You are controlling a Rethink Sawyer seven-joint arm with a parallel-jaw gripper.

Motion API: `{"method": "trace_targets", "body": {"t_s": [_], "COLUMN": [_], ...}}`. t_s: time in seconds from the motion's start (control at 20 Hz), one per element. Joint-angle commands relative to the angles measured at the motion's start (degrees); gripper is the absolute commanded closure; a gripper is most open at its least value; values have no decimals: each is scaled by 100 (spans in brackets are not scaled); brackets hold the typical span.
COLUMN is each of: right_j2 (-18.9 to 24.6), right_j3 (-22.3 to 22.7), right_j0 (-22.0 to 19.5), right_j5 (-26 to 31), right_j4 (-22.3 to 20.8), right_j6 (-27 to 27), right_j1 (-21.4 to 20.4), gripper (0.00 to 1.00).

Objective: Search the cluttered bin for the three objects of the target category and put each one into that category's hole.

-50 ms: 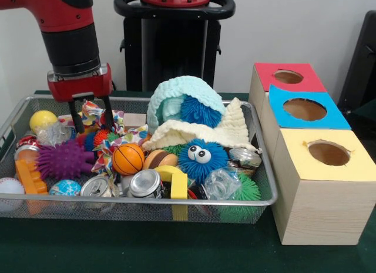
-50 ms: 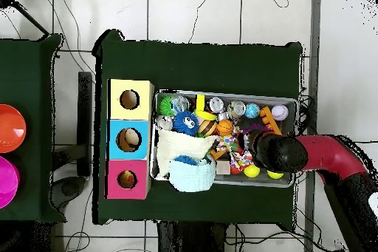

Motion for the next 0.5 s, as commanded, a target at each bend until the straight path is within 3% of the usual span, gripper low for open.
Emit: {"method": "trace_targets", "body": {"t_s": [0.05, 0.5], "right_j2": [253, 328], "right_j3": [-641, -698], "right_j0": [45, -106], "right_j5": [512, 487], "right_j4": [-306, -373], "right_j6": [-1954, -2298], "right_j1": [240, 280], "gripper": [0, 0]}}
